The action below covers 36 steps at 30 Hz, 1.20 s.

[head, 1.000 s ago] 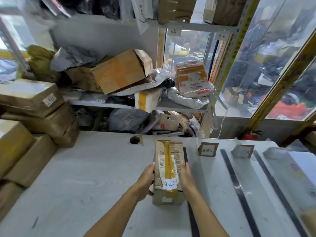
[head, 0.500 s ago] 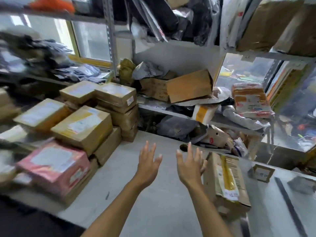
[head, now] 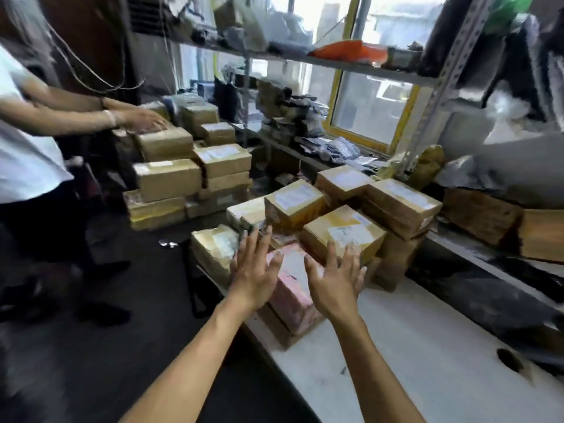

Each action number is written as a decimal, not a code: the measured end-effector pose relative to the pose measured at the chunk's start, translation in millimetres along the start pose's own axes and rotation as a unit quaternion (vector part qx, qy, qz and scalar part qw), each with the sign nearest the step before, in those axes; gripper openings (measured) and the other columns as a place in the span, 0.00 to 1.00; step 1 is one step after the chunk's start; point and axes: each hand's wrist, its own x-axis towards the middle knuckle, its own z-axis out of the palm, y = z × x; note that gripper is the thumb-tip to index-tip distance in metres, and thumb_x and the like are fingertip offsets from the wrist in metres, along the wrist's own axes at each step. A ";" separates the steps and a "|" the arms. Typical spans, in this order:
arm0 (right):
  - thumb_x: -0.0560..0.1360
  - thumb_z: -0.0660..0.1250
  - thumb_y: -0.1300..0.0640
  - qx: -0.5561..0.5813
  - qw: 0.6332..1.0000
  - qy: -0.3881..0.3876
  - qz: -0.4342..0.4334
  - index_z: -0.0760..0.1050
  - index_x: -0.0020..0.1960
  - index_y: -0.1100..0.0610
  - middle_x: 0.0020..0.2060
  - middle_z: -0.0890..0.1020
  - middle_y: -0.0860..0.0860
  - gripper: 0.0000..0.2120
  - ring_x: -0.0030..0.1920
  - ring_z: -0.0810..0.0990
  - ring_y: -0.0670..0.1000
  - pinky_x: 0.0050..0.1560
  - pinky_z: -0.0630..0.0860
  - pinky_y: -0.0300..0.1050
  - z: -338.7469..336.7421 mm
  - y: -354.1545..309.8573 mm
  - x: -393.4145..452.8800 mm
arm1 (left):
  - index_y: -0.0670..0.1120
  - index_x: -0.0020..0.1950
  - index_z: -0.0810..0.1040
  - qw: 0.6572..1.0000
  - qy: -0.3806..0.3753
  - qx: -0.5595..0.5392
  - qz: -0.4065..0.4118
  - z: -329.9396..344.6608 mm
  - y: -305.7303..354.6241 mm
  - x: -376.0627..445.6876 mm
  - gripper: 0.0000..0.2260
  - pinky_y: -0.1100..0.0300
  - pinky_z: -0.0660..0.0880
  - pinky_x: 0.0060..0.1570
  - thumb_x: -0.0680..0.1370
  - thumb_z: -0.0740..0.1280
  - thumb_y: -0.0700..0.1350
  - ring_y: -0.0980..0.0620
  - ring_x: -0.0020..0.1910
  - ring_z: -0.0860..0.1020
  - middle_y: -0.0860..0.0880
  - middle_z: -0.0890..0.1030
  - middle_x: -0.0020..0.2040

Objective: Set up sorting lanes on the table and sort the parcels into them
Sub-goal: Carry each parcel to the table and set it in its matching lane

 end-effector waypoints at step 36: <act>0.86 0.42 0.40 0.093 0.937 -0.336 0.021 0.60 0.82 0.55 0.81 0.60 0.56 0.30 0.81 0.56 0.59 0.81 0.51 0.55 284.8 -202.1 269.2 | 0.61 0.79 0.53 0.720 -0.080 -0.426 -0.543 -10.2 -285.0 205.1 0.33 0.26 0.63 0.63 0.78 0.57 0.70 0.37 0.76 0.61 0.48 0.61 0.79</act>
